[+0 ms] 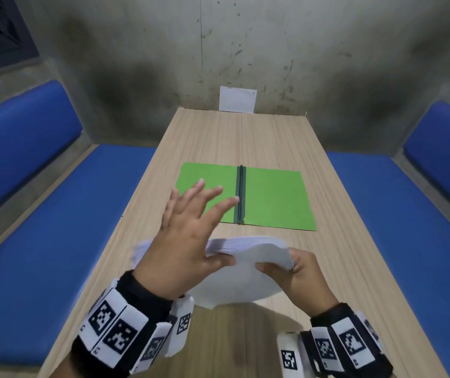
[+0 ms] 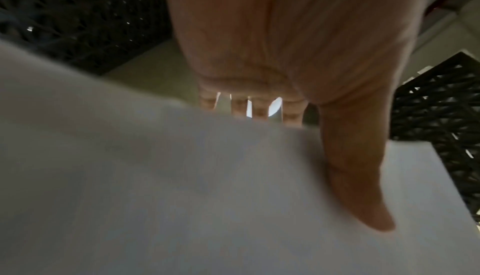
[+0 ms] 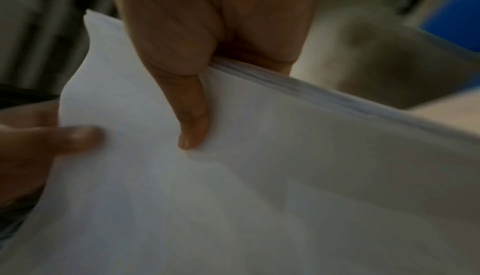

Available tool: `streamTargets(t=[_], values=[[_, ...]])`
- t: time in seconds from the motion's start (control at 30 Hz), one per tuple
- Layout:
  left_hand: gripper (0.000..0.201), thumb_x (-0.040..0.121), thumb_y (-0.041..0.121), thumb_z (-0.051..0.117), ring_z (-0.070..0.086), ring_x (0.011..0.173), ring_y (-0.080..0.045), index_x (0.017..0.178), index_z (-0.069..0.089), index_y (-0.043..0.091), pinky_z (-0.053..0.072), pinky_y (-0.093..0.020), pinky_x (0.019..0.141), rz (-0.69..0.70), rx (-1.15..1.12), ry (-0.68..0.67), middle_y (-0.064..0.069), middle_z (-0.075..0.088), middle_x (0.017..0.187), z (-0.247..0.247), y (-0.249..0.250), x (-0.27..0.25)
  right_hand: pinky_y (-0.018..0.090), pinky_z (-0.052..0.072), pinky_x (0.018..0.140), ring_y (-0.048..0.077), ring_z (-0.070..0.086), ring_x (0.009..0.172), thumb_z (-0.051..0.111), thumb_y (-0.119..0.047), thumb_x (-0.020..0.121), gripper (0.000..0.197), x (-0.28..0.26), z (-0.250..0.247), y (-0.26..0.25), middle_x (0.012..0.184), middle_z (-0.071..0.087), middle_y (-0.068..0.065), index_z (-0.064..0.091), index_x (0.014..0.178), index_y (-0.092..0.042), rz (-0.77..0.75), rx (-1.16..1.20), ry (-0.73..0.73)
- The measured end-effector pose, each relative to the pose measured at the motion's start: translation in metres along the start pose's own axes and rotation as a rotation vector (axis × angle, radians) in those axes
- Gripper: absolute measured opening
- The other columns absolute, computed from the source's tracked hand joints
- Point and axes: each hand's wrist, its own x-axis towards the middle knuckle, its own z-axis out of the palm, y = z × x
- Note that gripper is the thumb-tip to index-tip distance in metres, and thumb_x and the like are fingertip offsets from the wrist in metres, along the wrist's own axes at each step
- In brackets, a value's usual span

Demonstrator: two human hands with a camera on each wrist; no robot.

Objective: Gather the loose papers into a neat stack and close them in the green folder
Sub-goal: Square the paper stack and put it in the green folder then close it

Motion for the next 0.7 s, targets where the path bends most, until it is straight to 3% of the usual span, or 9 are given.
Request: streamTargets(t=[0.07,0.13,0.17,0.23,0.37,0.47,0.53,0.63,0.7], values=[[0.068,0.067,0.063,0.052,0.031,0.136,-0.009,0.129,0.044,0.037,0.015,-0.043,0.117,-0.006,-0.033,-0.103,0.009,0.051,0.137,-0.001,0.001,0.004,0.021,0.041,0.055,0.002,0.051,0.055,0.066,-0.022,0.075,0.003,-0.002,-0.004,-0.019,0.063,0.066,-0.002,0.067,0.073,-0.023,-0.16,-0.19,-0.021],[0.041,0.073,0.056,0.052,0.06,0.098,-0.006,0.101,0.067,0.03,0.047,-0.03,0.091,-0.03,-0.207,-0.209,0.008,0.071,0.101,0.004,-0.001,0.003,0.021,0.044,0.052,0.005,0.059,0.057,0.066,-0.017,0.076,0.011,-0.004,-0.01,-0.031,0.068,0.069,-0.009,0.069,0.075,-0.028,-0.266,-0.313,-0.009],[0.035,0.073,0.052,0.055,0.061,0.075,-0.008,0.084,0.071,0.023,0.048,-0.028,0.071,-0.083,-0.339,-0.244,0.004,0.07,0.079,0.008,-0.003,0.002,0.019,0.045,0.053,0.008,0.062,0.062,0.069,-0.017,0.074,0.012,-0.004,-0.013,-0.033,0.074,0.071,-0.009,0.07,0.075,-0.029,-0.277,-0.331,0.006],[0.048,0.065,0.056,0.063,0.047,0.053,-0.011,0.064,0.061,0.008,0.036,-0.028,0.054,-0.243,-0.583,-0.247,0.001,0.054,0.058,0.02,-0.013,-0.004,0.009,0.045,0.059,0.007,0.064,0.072,0.077,-0.016,0.07,0.023,-0.002,-0.021,-0.029,0.088,0.07,-0.015,0.069,0.071,-0.038,-0.252,-0.337,0.072],[0.058,0.045,0.063,0.078,0.059,0.056,-0.008,0.065,0.071,0.009,0.044,-0.018,0.053,-0.515,-0.869,-0.174,-0.001,0.066,0.059,0.029,-0.038,-0.021,0.003,0.038,0.079,0.005,0.053,0.101,0.082,-0.02,0.065,0.057,-0.001,-0.047,-0.008,0.11,0.059,-0.016,0.059,0.116,-0.03,-0.018,-0.366,0.255],[0.08,0.038,0.071,0.075,0.069,0.081,-0.019,0.089,0.073,0.009,0.053,-0.022,0.069,-0.578,-0.976,-0.168,-0.015,0.074,0.094,0.028,-0.055,-0.033,0.026,0.033,0.103,0.012,0.039,0.125,0.083,-0.024,0.06,0.094,-0.005,-0.066,0.009,0.139,0.039,-0.006,0.033,0.139,-0.027,0.167,-0.237,0.365],[0.083,0.035,0.071,0.076,0.07,0.089,-0.021,0.094,0.072,0.012,0.055,-0.024,0.074,-0.594,-1.052,-0.145,-0.013,0.074,0.099,0.027,-0.058,-0.039,0.036,0.032,0.109,0.015,0.041,0.13,0.086,-0.034,0.052,0.103,-0.007,-0.071,0.018,0.142,0.042,0.0,0.032,0.139,-0.026,0.251,0.051,0.288],[0.057,0.04,0.052,0.085,0.072,0.084,-0.014,0.086,0.075,0.021,0.056,-0.017,0.067,-0.621,-1.138,-0.122,-0.002,0.077,0.094,0.031,-0.053,-0.041,0.047,0.047,0.098,0.027,0.062,0.11,0.083,-0.025,0.06,0.065,-0.012,-0.068,0.026,0.123,0.063,0.017,0.058,0.119,-0.013,0.359,0.353,-0.013],[0.033,0.046,0.041,0.081,0.071,0.074,-0.008,0.076,0.077,0.027,0.054,-0.014,0.061,-0.644,-1.165,-0.07,0.006,0.077,0.082,0.038,-0.047,-0.04,0.046,0.052,0.088,0.029,0.068,0.099,0.077,-0.01,0.067,0.033,-0.015,-0.062,0.026,0.107,0.072,0.015,0.071,0.099,-0.011,0.372,0.37,-0.029]])
